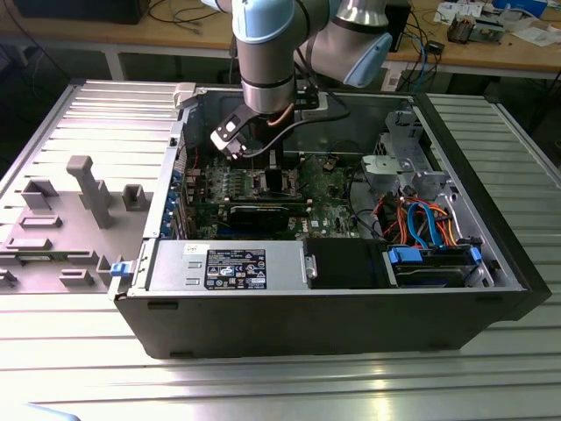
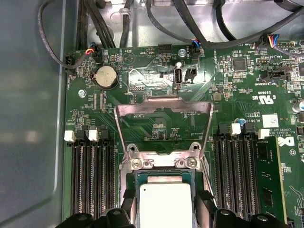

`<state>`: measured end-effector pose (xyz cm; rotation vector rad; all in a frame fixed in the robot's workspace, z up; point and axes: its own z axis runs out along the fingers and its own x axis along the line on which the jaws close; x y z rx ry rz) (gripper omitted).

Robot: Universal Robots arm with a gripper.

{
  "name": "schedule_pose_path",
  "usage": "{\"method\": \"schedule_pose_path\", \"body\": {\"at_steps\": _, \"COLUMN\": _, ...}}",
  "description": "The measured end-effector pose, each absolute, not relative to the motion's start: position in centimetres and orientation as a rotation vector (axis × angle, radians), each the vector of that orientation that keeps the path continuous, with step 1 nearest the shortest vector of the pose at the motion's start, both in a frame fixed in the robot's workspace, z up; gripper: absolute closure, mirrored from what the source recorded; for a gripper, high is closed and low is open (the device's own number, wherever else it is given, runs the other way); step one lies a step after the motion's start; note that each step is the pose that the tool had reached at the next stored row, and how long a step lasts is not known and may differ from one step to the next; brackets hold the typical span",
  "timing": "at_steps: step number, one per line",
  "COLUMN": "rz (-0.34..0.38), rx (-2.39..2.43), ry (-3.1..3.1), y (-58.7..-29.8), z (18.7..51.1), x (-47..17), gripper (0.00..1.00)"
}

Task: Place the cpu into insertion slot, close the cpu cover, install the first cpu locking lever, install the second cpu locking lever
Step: 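Place the cpu into insertion slot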

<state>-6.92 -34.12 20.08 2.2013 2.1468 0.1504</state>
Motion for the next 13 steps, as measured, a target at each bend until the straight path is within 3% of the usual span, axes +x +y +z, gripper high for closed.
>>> {"method": "schedule_pose_path", "body": {"at_steps": 7, "rz": 0.129, "rx": 2.212, "ry": 2.157, "y": -34.1, "z": 21.3, "x": -6.7, "gripper": 0.4}}
{"method": "schedule_pose_path", "body": {"at_steps": 8, "rz": 0.113, "rx": 2.22, "ry": 2.164, "y": -34.1, "z": 21.6, "x": -6.5, "gripper": 0.53}}
{"method": "schedule_pose_path", "body": {"at_steps": 9, "rz": 0.098, "rx": 2.228, "ry": 2.171, "y": -34.1, "z": 21.7, "x": -6.4, "gripper": 0.59}}
{"method": "schedule_pose_path", "body": {"at_steps": 10, "rz": 0.081, "rx": 2.236, "ry": 2.179, "y": -34.1, "z": 21.7, "x": -6.2, "gripper": 0.84}}
{"method": "schedule_pose_path", "body": {"at_steps": 11, "rz": 0.075, "rx": 2.239, "ry": 2.182, "y": -34.1, "z": 21.7, "x": -6.2, "gripper": 0.89}}
{"method": "schedule_pose_path", "body": {"at_steps": 13, "rz": 0.067, "rx": 2.243, "ry": 2.185, "y": -34.1, "z": 21.7, "x": -6.1, "gripper": 0.89}}
